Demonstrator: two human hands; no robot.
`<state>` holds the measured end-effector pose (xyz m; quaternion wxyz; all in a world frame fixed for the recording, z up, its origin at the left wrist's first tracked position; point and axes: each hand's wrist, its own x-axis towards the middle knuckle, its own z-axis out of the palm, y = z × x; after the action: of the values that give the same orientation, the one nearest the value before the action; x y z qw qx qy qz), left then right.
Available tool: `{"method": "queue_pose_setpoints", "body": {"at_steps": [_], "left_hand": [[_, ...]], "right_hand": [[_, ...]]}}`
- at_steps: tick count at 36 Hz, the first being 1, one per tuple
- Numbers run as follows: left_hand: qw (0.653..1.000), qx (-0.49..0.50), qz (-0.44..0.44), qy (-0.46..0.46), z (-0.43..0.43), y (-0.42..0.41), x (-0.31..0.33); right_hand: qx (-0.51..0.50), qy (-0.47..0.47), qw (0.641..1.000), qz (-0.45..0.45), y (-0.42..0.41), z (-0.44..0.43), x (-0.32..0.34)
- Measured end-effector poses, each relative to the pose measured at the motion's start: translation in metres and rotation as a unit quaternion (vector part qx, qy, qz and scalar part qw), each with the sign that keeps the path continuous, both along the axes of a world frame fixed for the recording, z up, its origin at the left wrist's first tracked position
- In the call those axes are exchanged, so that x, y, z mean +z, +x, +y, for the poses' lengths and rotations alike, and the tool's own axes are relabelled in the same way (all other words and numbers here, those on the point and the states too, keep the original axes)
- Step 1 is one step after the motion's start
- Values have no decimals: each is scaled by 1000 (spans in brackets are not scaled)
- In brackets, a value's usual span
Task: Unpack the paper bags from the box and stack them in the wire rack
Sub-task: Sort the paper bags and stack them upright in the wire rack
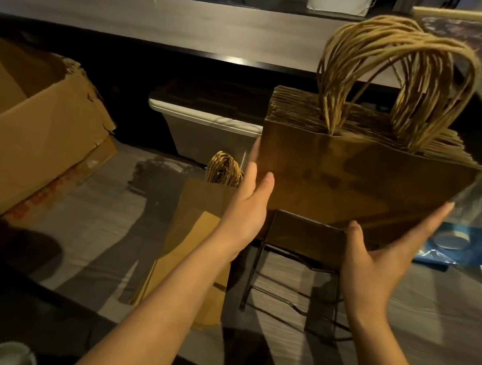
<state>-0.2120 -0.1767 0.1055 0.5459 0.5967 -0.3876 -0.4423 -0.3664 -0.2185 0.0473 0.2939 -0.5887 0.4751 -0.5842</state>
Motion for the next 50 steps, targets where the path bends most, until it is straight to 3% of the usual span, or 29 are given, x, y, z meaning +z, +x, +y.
{"method": "queue_pose_setpoints", "body": {"at_steps": [8,16,21,26,29,33,39,45,50], "left_hand": [[1000,5,-11,-3,-1,0,-2],[1000,8,-4,0,-4,3,-10],[1000,9,4,19,2,13,-17],[997,51,-16,57,19,27,-28],[992,73,-55,90,30,45,-43],[980,104,-89,147,48,69,-64],[956,135,-136,222,65,92,-85],[955,122,-107,247,79,105,-92],[947,104,-92,289,93,108,-100]], "right_hand": [[1,17,1000,-11,2,5,1],[-43,-59,997,8,2,29,2],[-3,-83,996,13,10,49,2],[154,68,986,4,36,69,9],[255,196,946,-43,57,78,15],[342,323,882,-34,78,86,10],[376,389,841,9,96,92,1],[346,393,847,90,108,98,-19],[331,427,838,73,114,102,-28]]}}
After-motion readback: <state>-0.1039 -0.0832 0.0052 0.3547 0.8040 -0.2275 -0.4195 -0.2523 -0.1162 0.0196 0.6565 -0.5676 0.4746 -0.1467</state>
